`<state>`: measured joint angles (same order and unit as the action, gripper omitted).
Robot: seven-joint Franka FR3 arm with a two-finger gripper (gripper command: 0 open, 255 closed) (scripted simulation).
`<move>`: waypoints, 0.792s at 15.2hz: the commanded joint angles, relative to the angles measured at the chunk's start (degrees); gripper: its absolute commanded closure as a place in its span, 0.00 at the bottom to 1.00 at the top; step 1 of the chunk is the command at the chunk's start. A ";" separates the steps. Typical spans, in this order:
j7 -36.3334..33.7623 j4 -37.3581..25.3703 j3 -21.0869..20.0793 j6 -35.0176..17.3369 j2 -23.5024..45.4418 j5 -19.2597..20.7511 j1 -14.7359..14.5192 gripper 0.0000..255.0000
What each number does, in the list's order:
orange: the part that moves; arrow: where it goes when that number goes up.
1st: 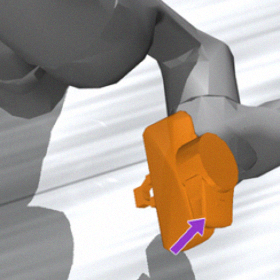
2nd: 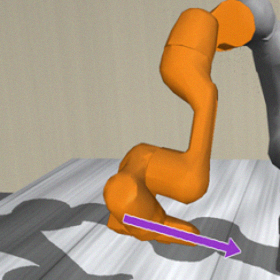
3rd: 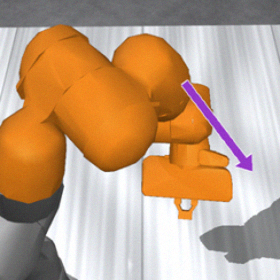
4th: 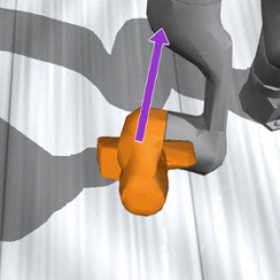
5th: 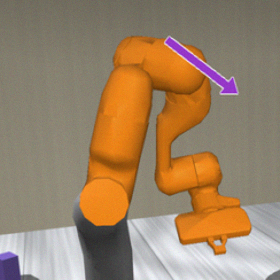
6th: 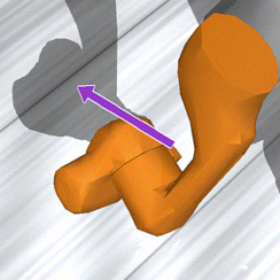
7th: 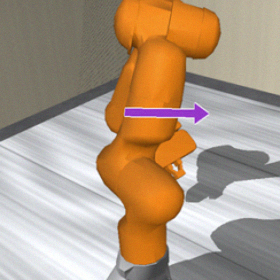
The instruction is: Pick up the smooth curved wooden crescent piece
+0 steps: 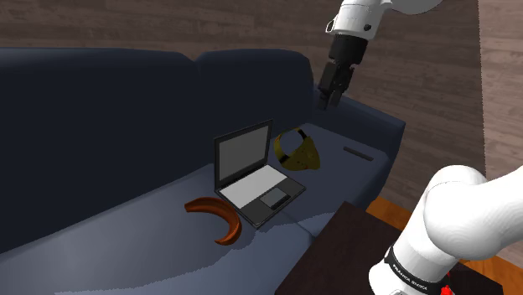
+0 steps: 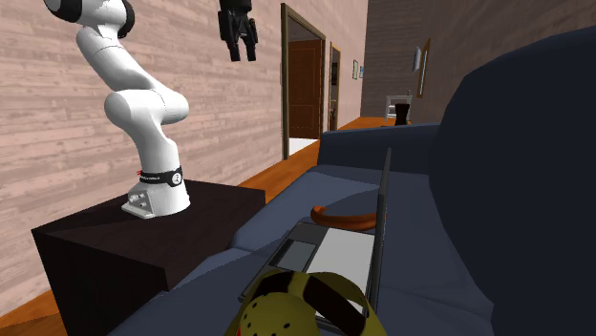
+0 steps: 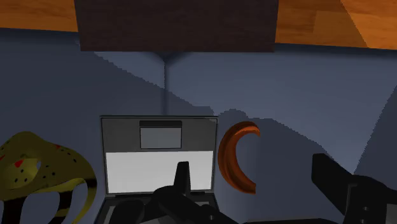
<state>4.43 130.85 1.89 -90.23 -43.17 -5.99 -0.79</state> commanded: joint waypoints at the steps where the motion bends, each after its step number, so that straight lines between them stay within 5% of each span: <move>1: 0.00 0.00 0.00 0.00 0.00 0.00 0.00 0.00; 12: -7.93 9.78 -10.09 -22.01 10.64 1.38 -0.86 0.00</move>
<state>-2.77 139.95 -7.36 -109.91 -33.98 -4.95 -1.70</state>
